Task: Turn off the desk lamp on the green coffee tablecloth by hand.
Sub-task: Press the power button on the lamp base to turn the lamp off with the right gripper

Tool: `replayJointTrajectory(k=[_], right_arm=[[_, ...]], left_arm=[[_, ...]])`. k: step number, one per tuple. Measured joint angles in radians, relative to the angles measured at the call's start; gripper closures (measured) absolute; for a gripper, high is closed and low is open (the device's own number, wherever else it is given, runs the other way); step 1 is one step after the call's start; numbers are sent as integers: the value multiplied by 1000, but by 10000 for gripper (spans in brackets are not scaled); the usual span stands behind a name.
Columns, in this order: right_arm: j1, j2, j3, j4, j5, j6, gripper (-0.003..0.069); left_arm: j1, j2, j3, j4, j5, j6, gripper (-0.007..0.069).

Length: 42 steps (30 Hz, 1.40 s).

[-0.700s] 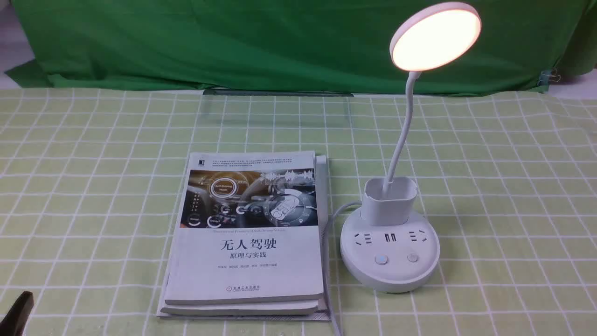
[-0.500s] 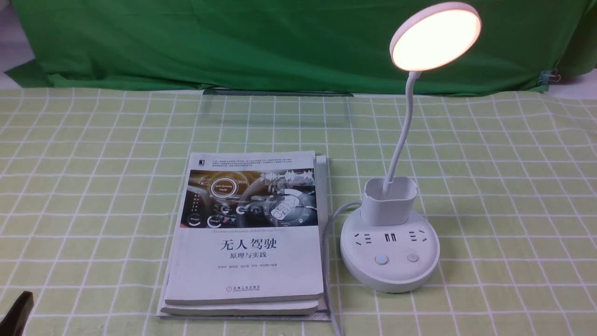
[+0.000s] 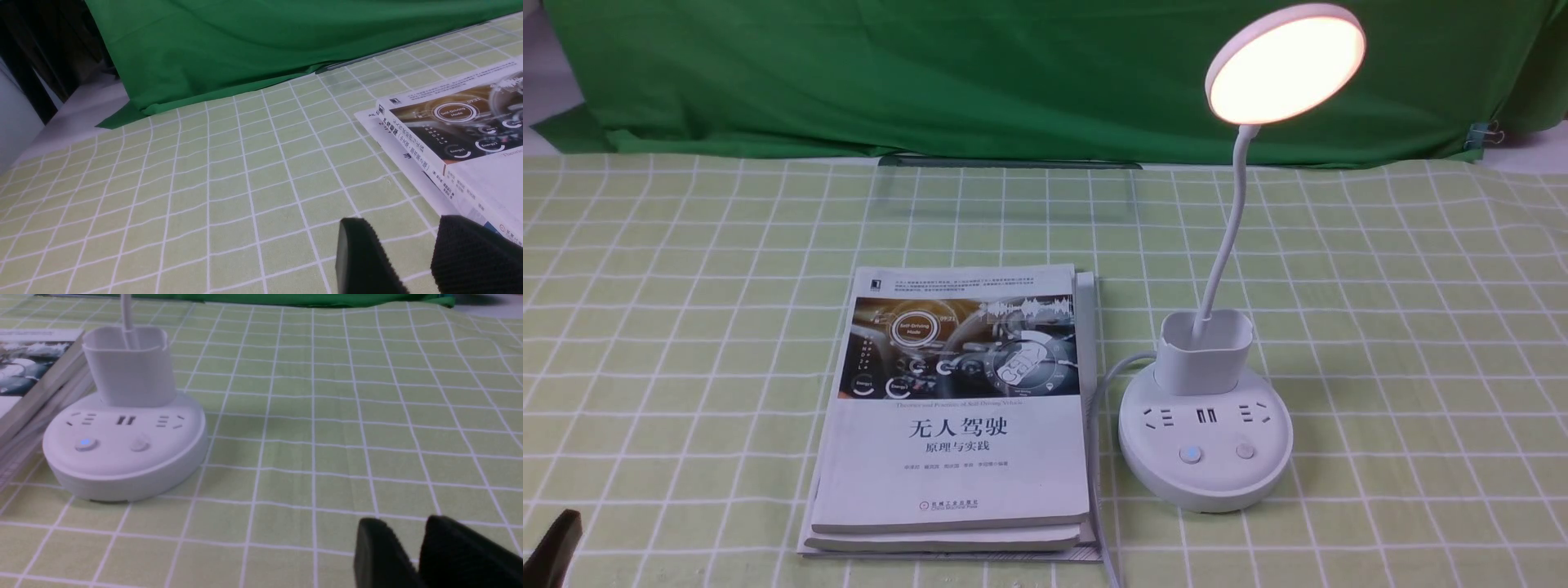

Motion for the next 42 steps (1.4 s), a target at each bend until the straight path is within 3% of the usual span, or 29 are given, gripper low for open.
replayJointTrajectory(k=[12,14,20,24,27,30,31,32,33,38,42], right_arm=[[0,0,0,4,-14,15,418],[0,0,0,31,-48,71,418],[0,0,0,106,-229,442,418],[0,0,0,111,-283,525,420],[0,0,0,113,-290,548,461],[0,20,-34,114,-216,530,526],[7,79,-118,115,-115,468,587],[12,111,-161,115,-70,435,603],[13,111,-161,115,-70,435,603],[46,432,-477,115,330,203,614],[49,651,-629,108,545,115,614]], left_arm=[[0,0,0,0,0,0,382],[0,0,0,0,0,0,382],[0,0,0,0,0,0,382],[0,0,0,0,0,0,382],[0,0,0,0,0,0,382],[0,0,0,0,0,0,382],[0,0,0,0,0,0,382],[0,0,0,0,0,0,382],[0,0,0,0,0,0,382],[0,0,0,0,0,0,382],[0,0,0,0,0,0,382]])
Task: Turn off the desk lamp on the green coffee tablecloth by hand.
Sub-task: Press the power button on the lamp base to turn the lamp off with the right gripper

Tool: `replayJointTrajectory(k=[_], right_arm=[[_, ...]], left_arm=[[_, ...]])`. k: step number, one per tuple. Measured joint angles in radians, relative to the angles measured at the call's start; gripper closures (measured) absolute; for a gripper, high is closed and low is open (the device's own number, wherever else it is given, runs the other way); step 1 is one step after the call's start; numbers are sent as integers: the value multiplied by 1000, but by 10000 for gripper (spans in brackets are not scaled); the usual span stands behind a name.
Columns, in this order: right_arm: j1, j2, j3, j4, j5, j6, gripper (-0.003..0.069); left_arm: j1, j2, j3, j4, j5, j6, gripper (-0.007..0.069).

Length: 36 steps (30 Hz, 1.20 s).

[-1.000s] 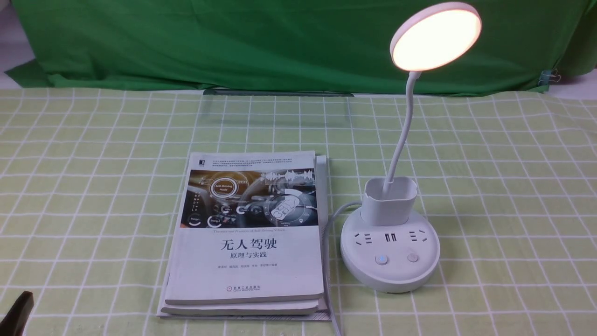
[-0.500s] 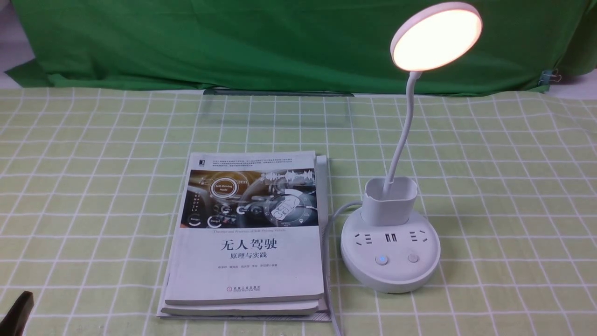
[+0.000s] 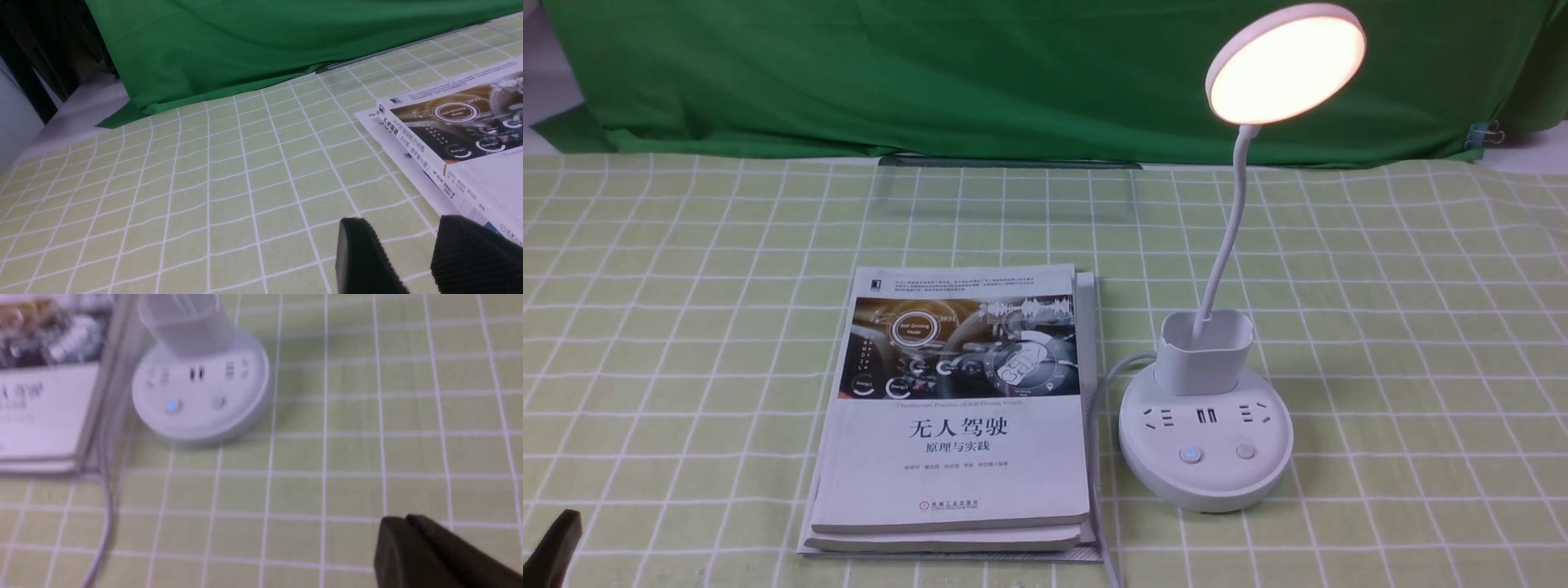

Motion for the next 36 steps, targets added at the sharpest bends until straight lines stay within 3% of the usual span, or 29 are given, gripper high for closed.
replayJointTrajectory(k=[7,18,25,36], right_arm=[[39,368,-121,-2,81,-69,615],[203,770,-322,-12,-3,-70,615],[298,947,-450,-14,-39,-71,615],[313,1072,-538,-11,-56,-75,615]], left_arm=[[0,0,0,0,0,0,382],[0,0,0,0,0,0,382],[0,0,0,0,0,0,382],[0,0,0,0,0,0,382]])
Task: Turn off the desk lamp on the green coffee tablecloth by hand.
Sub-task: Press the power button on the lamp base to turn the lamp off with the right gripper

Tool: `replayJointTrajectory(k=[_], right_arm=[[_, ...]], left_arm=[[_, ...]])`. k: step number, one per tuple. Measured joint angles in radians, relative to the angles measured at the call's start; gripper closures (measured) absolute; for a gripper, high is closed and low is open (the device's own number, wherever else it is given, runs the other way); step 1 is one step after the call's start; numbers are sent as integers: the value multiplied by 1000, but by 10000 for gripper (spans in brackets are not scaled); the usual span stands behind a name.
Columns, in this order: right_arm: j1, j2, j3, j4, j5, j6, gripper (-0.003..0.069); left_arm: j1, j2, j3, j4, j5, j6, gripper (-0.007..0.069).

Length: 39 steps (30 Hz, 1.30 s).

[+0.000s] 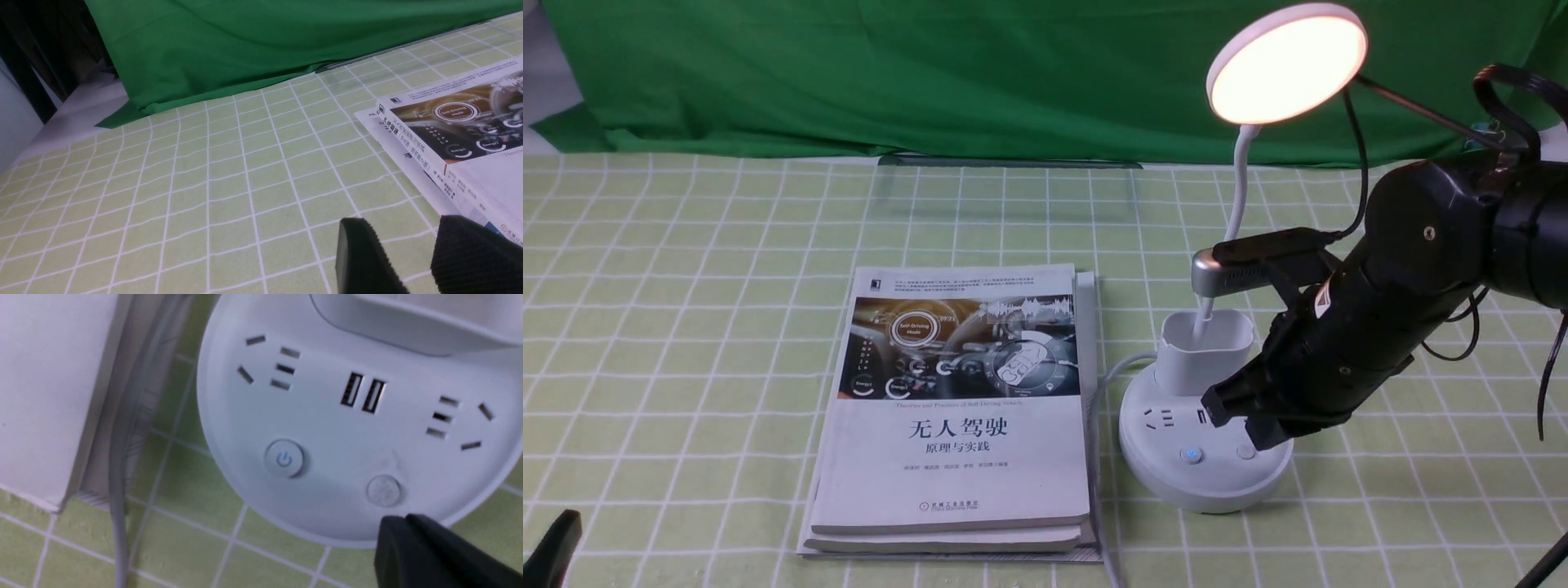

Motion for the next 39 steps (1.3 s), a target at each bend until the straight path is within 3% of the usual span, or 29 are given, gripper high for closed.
replayJointTrajectory(k=[15,39], right_arm=[[5,100,-11,5,-11,0,615],[4,58,-10,4,-49,-13,615]], left_arm=[[0,0,0,0,0,0,382],[0,0,0,0,0,0,382]])
